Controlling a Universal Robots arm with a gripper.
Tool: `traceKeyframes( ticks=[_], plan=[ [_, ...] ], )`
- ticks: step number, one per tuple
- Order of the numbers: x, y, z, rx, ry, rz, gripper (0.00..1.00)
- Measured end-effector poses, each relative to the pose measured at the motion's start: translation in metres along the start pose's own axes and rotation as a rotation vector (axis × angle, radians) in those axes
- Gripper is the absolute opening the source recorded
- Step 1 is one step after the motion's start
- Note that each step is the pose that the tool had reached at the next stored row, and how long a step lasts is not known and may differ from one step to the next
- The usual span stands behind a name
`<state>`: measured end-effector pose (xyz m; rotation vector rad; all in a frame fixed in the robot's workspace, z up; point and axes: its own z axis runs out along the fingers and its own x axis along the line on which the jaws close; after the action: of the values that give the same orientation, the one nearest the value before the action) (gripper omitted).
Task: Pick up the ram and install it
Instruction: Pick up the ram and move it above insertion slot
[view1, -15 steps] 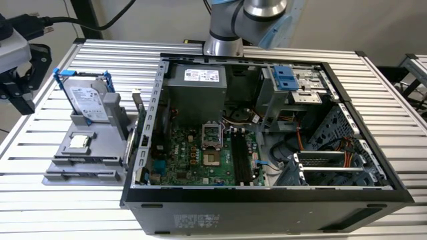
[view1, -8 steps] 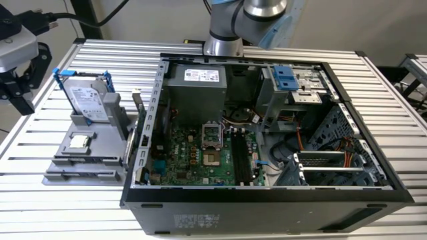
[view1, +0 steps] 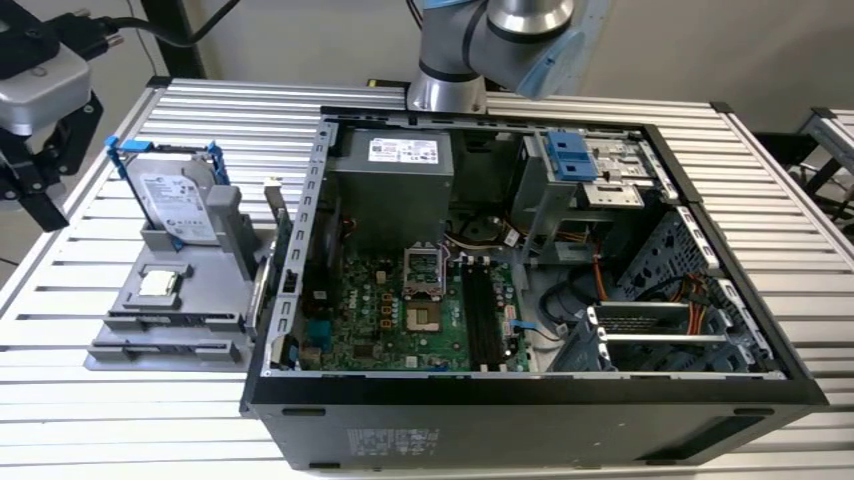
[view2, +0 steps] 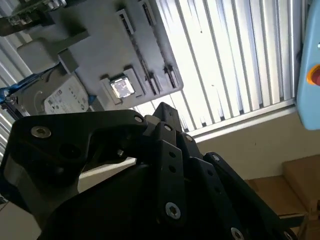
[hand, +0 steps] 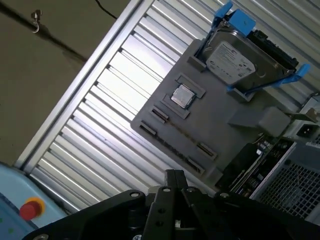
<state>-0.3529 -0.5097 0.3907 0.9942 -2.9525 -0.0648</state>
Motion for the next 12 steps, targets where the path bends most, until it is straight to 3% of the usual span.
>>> traceKeyframes(
  ticks=[6,12],
  plan=[
    [0.0000,0.0000,0.0000,0.0009,0.0038,-0.080,0.00],
    [0.0000,0.0000,0.0001,0.0025,0.0090,-0.186,0.00]
  ],
)
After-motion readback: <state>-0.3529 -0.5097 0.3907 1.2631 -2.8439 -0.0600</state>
